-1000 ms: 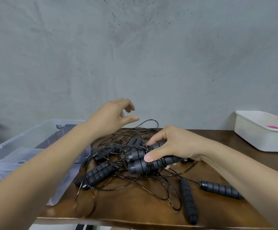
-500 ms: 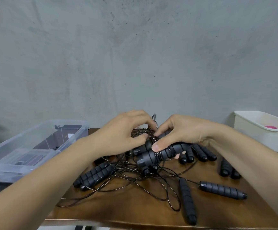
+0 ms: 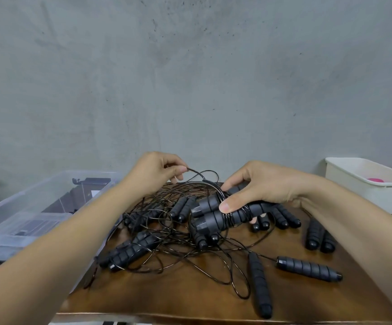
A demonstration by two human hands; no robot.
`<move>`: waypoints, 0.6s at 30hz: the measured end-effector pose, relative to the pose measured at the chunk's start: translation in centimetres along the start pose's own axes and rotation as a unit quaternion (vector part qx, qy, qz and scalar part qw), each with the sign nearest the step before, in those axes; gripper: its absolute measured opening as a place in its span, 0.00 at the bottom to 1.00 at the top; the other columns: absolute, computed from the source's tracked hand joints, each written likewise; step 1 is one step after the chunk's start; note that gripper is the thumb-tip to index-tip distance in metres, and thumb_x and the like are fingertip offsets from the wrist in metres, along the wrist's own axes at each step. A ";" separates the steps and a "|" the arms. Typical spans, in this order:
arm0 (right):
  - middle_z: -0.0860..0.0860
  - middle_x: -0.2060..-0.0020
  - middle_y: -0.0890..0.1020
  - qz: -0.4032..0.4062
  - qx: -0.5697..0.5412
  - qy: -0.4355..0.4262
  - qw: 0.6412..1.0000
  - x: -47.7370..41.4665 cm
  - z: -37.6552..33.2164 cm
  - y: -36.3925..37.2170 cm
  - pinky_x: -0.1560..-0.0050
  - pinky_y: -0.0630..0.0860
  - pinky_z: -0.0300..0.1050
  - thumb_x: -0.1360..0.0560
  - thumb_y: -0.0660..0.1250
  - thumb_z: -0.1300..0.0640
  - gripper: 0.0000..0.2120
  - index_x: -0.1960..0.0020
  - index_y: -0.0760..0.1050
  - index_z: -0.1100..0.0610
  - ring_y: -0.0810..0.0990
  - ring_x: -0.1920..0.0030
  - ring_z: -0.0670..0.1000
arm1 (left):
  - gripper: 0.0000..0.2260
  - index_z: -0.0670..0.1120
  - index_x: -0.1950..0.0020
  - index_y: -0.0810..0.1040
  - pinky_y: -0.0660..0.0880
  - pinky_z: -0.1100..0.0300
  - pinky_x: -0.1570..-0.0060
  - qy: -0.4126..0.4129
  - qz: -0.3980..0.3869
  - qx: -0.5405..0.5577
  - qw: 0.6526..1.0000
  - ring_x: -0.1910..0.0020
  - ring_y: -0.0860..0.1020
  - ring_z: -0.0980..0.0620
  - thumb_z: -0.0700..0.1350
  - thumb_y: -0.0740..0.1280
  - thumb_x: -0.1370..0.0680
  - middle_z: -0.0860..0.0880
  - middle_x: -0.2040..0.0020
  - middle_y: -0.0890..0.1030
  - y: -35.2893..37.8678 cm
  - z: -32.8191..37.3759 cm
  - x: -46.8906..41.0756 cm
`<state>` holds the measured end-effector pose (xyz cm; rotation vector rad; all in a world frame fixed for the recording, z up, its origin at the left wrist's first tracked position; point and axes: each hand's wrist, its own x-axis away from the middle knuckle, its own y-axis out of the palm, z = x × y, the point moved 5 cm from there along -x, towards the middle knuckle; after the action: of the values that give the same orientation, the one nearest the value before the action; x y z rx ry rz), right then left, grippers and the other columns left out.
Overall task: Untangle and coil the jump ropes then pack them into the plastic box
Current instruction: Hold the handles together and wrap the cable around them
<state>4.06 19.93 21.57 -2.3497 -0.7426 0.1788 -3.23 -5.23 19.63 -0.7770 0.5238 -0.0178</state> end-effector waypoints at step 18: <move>0.57 0.52 0.90 0.084 -0.042 -0.012 0.996 -0.2 1.0 -2.1 0.39 0.83 0.68 0.33 0.85 0.48 0.19 0.44 0.89 0.51 0.88 0.47 0.66 | 0.13 0.57 0.34 0.83 0.75 0.58 0.36 -0.082 -0.096 -0.025 0.992 0.41 0.81 0.59 0.56 0.71 0.18 0.59 0.40 0.85 0.8 -7.3 -1.0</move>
<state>2.62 21.67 22.15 -2.4950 -0.5739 0.2526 -7.57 -9.35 15.20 -0.8671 0.2937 -0.1182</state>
